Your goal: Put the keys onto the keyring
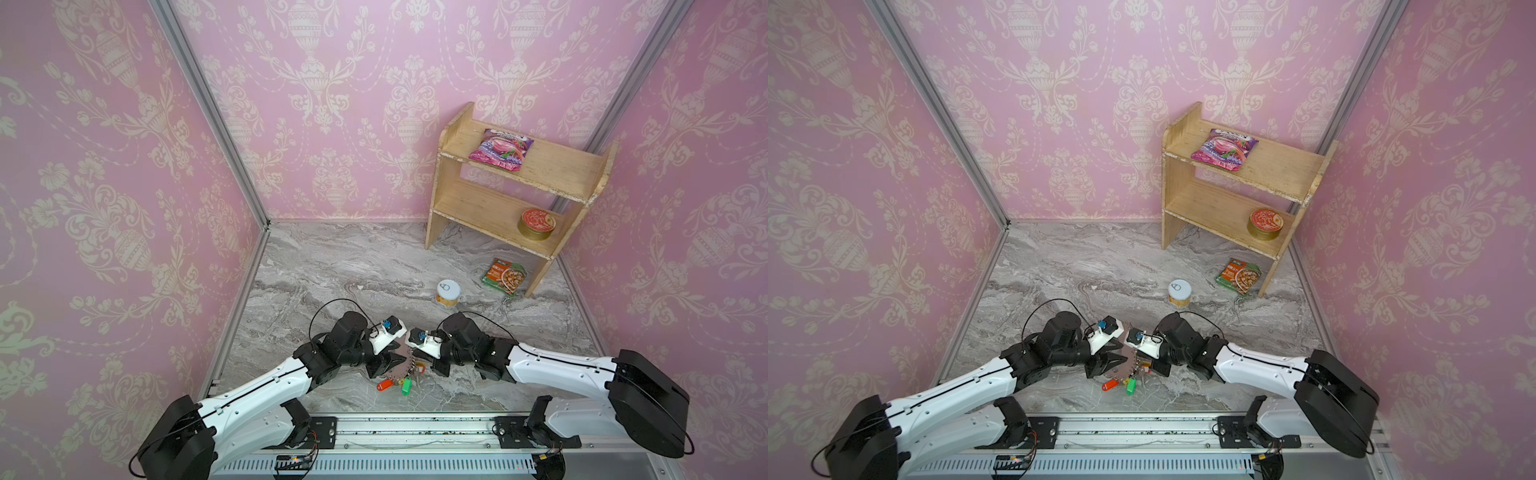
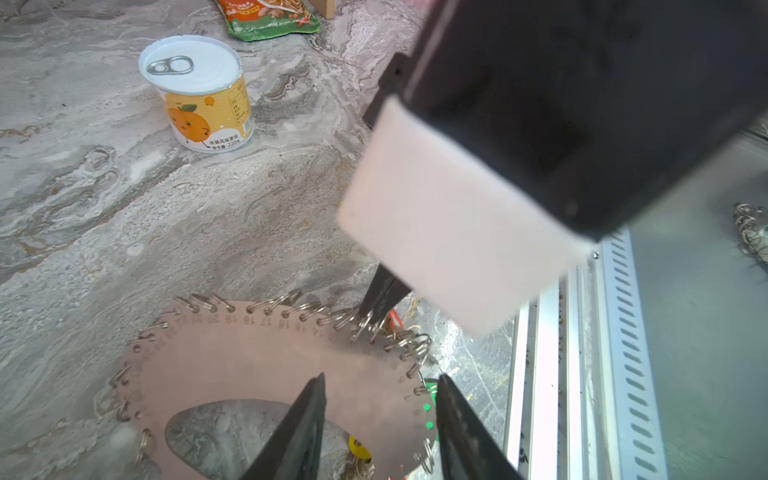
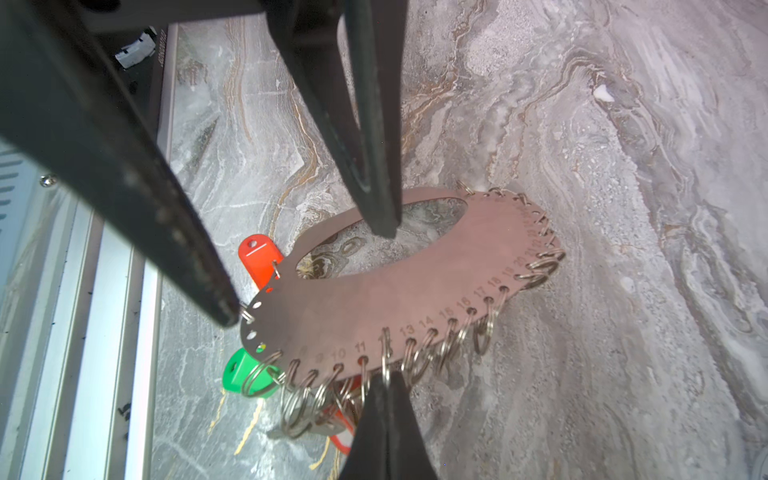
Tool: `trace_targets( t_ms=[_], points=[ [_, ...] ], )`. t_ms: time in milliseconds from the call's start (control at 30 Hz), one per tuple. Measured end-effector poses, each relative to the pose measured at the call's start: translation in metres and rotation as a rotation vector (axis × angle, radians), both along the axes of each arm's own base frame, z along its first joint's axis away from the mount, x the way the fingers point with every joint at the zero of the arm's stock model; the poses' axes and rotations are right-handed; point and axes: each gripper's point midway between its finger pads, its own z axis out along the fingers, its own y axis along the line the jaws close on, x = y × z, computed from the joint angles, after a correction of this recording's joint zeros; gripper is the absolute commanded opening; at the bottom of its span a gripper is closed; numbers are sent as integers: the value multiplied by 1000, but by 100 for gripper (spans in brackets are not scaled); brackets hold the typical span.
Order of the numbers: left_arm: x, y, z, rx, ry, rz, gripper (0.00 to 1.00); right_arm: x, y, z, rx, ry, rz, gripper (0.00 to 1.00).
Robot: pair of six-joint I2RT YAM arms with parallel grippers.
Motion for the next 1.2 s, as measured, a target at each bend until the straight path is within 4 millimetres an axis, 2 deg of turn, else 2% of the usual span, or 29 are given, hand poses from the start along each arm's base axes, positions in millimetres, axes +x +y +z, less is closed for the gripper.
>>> trace_targets(
  t_ms=[233,500,867,1200],
  points=[
    [-4,0,-10,26,5,-50,47,-3,4,13,37,-4,24,0],
    [2,-3,-5,14,-60,-64,45,-9,6,18,51,16,54,0],
    [12,-10,-4,5,-108,-87,38,-12,2,17,38,38,55,0],
    [8,-18,2,-44,-97,-132,28,-12,3,20,48,31,59,0]
  ],
)
